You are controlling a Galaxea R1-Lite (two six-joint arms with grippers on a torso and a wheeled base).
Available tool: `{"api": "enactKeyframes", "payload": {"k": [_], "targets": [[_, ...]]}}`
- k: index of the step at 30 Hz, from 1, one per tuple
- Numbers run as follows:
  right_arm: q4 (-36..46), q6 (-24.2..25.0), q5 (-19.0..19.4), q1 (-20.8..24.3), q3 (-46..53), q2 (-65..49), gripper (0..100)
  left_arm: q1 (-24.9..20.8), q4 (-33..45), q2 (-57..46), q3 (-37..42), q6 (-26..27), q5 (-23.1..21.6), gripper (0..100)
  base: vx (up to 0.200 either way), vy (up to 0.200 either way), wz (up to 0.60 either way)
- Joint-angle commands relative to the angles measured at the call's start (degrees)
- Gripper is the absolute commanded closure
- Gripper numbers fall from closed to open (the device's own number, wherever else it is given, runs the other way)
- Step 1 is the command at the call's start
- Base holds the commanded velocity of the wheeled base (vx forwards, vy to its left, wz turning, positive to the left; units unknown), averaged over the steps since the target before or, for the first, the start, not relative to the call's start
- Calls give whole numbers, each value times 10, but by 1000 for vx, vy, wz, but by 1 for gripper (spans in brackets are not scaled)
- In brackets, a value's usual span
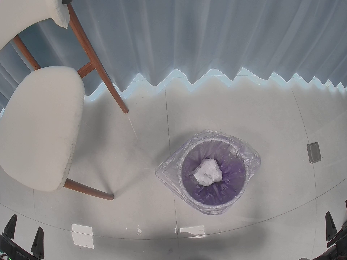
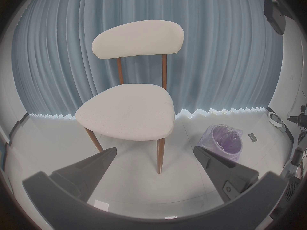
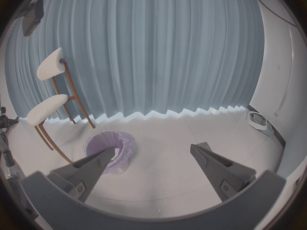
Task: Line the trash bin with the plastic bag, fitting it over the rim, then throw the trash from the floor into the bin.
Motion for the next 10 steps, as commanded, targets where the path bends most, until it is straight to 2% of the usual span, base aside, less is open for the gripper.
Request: {"api": "enactKeyframes", "payload": {"k": [1,10], "targets": [[0,0,0,0,10,-7,0,0,0,-9,10,-1,0,0,0,0,0],[0,-3,3,0,10,-7,0,0,0,-9,10,2,0,0,0,0,0]]}}
